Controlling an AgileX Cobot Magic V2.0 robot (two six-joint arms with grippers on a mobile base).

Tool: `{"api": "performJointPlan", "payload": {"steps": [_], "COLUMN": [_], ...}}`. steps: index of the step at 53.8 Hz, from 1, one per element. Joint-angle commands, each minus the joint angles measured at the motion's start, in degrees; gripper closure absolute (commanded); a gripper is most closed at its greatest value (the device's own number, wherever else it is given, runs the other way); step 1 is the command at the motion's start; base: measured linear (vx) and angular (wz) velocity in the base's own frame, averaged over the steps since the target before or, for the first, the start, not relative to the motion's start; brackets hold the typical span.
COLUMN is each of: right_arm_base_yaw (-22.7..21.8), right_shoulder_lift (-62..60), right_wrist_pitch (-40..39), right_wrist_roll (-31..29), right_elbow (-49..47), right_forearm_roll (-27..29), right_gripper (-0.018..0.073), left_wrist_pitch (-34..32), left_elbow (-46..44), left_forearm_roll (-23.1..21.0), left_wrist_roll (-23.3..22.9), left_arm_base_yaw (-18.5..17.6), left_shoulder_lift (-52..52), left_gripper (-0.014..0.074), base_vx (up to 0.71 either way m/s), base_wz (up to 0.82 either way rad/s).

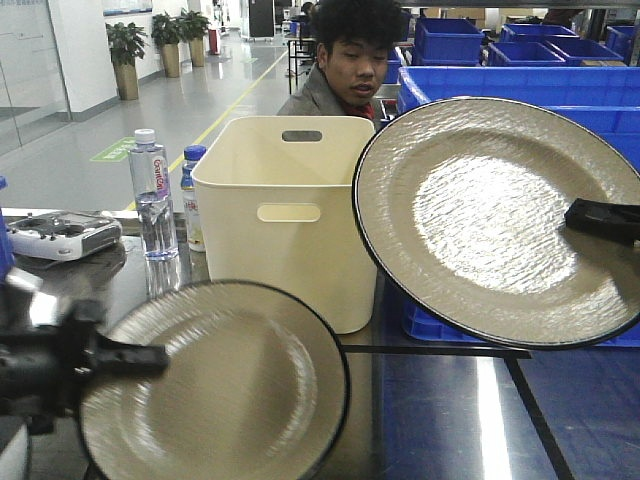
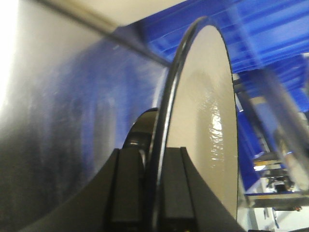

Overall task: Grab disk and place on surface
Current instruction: 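Lower the left gripper's plate onto the counter in front of the bin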

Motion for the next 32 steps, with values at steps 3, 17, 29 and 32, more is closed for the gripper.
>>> {"api": "performJointPlan", "payload": {"steps": [3, 17, 29, 32], "right_arm_base_yaw": [-0.3, -0.3, -0.3, -0.3], "right_shoulder_lift": [-1.5, -1.5, -1.5, -1.5], "right_wrist_pitch": [0.3, -0.4, -0.3, -0.2], "right_wrist_roll": [0.1, 0.1, 0.1, 0.1], "right_elbow": [-2.3, -2.3, -2.3, -2.3], "right_forearm_roll": [10.0, 10.0, 10.0, 10.0], "right_gripper": [0.0568, 0.0568, 0.0568, 0.0568], "left_wrist_pitch": [1.9, -15.6, -17.2, -17.2], "left_elbow": [-1.6, -1.6, -1.6, -1.6], "left_forearm_roll": [-8.7, -11.8, -12.4, -12.3], "left_wrist_roll": [-1.2, -1.1, 1.0, 1.0], "left_arm_base_yaw": [-7.3, -12.7, -16.6, -18.2], "left_shoulder_lift": [3.6, 7.6, 10.7, 11.7], "left_gripper": [0.0598, 0.0595, 0.0551, 0.0551], "base_vx": [0.00, 0.00, 0.00, 0.00], "base_wz": [0.00, 0.00, 0.00, 0.00]}}
